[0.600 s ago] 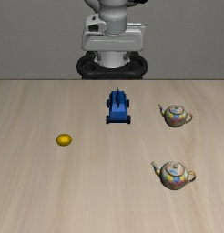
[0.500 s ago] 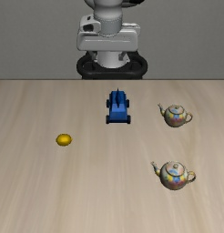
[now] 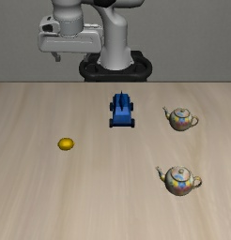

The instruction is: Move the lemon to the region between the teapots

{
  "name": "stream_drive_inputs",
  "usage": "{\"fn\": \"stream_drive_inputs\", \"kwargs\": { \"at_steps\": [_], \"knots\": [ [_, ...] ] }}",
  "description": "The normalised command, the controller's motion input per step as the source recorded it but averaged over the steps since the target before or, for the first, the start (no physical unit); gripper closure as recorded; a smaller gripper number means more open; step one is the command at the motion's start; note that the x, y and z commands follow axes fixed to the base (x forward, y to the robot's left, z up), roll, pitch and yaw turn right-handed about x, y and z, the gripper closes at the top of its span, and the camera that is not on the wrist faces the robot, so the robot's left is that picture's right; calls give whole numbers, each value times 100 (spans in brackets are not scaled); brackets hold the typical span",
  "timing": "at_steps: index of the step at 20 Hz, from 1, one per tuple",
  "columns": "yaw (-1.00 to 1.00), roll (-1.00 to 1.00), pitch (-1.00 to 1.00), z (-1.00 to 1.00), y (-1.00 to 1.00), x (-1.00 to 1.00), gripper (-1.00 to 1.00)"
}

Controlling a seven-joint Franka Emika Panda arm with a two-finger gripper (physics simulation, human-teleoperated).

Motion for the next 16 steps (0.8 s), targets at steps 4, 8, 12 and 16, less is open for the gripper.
{"fn": "stream_drive_inputs", "kwargs": {
  "at_steps": [4,8,12,16],
  "knots": [
    [0,0,0,0,-75,25,-100],
    [0,0,0,0,0,100,-100],
    [0,0,0,0,0,100,-100],
    [0,0,0,0,0,100,-100]
  ]
}}
